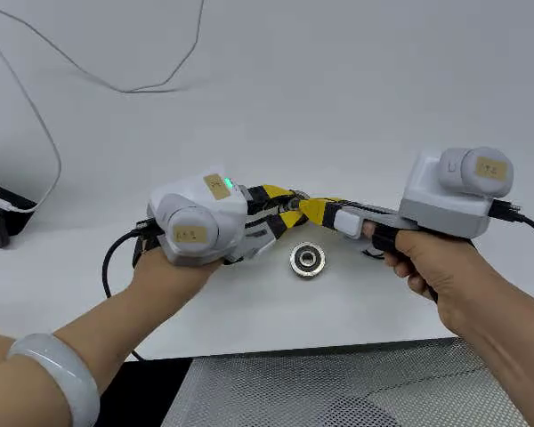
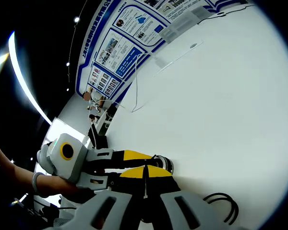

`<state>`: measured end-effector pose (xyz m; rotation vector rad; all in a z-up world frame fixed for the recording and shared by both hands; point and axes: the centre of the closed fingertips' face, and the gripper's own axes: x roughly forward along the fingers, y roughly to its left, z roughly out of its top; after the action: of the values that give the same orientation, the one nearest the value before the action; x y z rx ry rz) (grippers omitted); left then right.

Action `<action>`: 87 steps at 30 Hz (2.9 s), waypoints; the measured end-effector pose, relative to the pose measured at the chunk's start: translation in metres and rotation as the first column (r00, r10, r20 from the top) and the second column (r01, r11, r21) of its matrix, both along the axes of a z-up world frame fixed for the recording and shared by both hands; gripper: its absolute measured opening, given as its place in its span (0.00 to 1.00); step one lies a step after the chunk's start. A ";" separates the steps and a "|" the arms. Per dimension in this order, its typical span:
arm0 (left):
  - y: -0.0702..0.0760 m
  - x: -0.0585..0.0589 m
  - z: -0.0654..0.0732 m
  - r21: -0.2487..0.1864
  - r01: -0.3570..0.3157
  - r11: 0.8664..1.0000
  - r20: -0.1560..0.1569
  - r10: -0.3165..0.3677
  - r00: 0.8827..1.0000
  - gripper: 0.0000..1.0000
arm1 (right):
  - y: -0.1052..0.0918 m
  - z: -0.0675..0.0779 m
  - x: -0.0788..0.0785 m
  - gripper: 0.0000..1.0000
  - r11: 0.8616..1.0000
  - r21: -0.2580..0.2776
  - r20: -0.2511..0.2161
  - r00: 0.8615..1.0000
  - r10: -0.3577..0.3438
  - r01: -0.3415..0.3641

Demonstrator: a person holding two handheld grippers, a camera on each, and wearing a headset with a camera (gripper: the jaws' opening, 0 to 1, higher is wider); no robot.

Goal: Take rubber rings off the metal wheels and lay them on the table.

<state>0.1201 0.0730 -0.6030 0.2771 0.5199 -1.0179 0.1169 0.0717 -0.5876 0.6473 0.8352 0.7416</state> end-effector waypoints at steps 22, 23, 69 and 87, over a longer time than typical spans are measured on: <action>0.009 -0.001 0.010 -0.038 -0.003 0.999 0.038 0.004 0.999 0.28 | -0.004 -0.007 0.003 0.01 0.998 -0.022 -0.021 0.998 -0.055 0.055; 0.011 -0.001 0.011 -0.042 -0.009 0.999 0.037 0.011 0.999 0.28 | -0.003 -0.007 0.003 0.01 0.998 -0.018 -0.020 0.998 -0.055 0.055; 0.054 -0.027 0.017 -0.115 -0.097 0.989 -0.002 0.097 0.995 0.57 | -0.001 0.046 -0.017 0.01 0.988 0.136 -0.019 0.998 -0.068 0.070; 0.050 -0.031 0.028 -0.156 -0.098 0.983 0.013 0.101 0.995 0.60 | -0.071 0.021 -0.042 0.01 0.978 0.077 -0.105 0.977 -0.184 0.193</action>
<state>0.0888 0.1231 -0.5746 0.1222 0.4287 -0.9518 0.0744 0.0009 -0.5667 0.8338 0.8212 0.5797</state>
